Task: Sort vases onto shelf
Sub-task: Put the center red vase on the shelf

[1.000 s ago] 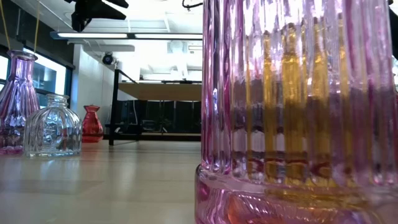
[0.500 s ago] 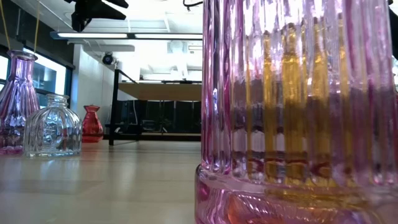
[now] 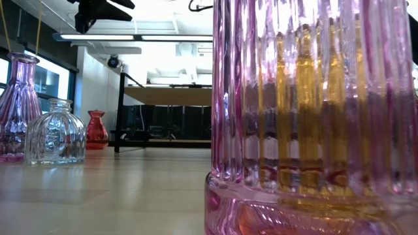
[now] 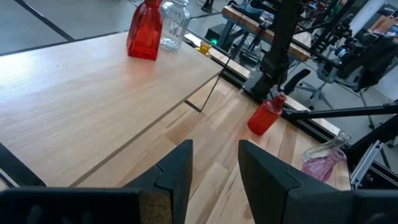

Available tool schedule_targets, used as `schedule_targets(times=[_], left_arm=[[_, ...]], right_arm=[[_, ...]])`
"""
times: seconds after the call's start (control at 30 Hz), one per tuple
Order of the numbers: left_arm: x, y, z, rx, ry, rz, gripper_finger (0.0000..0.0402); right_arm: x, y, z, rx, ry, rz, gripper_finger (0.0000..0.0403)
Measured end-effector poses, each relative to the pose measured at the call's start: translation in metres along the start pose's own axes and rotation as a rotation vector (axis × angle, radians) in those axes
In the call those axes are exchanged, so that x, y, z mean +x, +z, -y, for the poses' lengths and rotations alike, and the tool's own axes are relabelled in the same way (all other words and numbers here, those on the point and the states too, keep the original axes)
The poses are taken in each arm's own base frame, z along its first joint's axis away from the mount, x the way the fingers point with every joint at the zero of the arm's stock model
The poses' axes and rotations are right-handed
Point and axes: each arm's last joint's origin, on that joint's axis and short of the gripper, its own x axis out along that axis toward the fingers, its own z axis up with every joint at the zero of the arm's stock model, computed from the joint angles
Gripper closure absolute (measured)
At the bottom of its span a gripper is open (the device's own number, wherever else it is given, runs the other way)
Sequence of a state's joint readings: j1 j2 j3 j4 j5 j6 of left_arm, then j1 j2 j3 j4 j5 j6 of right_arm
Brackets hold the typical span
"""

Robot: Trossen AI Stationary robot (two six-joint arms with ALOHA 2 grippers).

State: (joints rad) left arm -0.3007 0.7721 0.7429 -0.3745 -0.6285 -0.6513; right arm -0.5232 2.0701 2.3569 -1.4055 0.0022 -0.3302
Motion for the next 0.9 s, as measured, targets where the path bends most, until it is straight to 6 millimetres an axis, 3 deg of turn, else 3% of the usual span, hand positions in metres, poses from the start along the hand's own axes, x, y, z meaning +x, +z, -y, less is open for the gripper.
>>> schedule_targets(times=[0.9], left_arm=[[0.0000,-0.0001,-0.0003,0.018,0.005,0.001,0.0282]], right_arm=[[-0.0013,-0.0010,-0.0014,0.017,0.020,-0.003,0.0315]])
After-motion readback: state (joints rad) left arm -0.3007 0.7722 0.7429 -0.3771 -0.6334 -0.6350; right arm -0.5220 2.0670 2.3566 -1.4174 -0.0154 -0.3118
